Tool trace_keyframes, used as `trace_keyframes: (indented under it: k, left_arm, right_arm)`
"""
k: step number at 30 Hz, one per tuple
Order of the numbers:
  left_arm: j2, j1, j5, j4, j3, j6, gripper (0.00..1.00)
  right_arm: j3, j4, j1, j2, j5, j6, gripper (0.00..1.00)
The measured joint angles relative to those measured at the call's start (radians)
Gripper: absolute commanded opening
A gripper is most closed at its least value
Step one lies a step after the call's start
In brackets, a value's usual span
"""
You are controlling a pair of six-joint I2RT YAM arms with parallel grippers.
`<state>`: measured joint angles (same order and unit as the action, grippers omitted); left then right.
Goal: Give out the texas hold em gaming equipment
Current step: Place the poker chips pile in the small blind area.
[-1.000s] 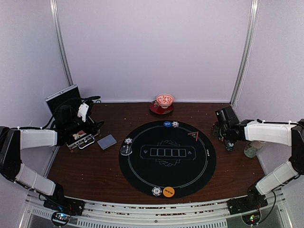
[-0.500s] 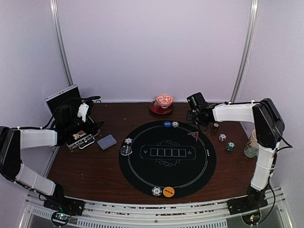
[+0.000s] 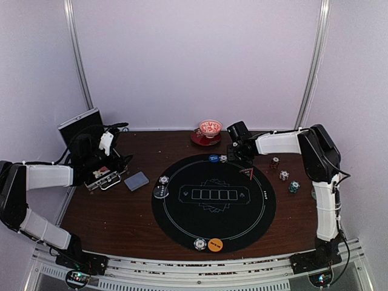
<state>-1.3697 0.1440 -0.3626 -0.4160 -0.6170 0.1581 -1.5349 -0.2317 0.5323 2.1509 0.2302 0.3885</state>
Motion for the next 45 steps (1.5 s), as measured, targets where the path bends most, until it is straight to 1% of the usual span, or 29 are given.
trace_keyframes:
  k: [16, 24, 41, 45]
  left_arm:
    - [-0.007, 0.000, 0.000, 0.000, 0.000, 0.000, 0.98]
    - [-0.007, 0.000, 0.000, 0.000, 0.000, 0.000, 0.98]
    - [-0.012, 0.000, 0.000, 0.000, 0.000, 0.000, 0.98]
    - [-0.012, 0.000, 0.000, 0.000, 0.000, 0.000, 0.98]
  right_arm:
    - [-0.018, 0.006, 0.000, 0.053, -0.006, -0.019, 0.32]
    - [-0.018, 0.019, 0.000, 0.055, -0.011, -0.019, 0.39]
    - [-0.018, 0.018, 0.000, 0.055, -0.010, -0.023, 0.48]
    - [-0.018, 0.018, 0.000, 0.055, -0.010, -0.023, 0.49]
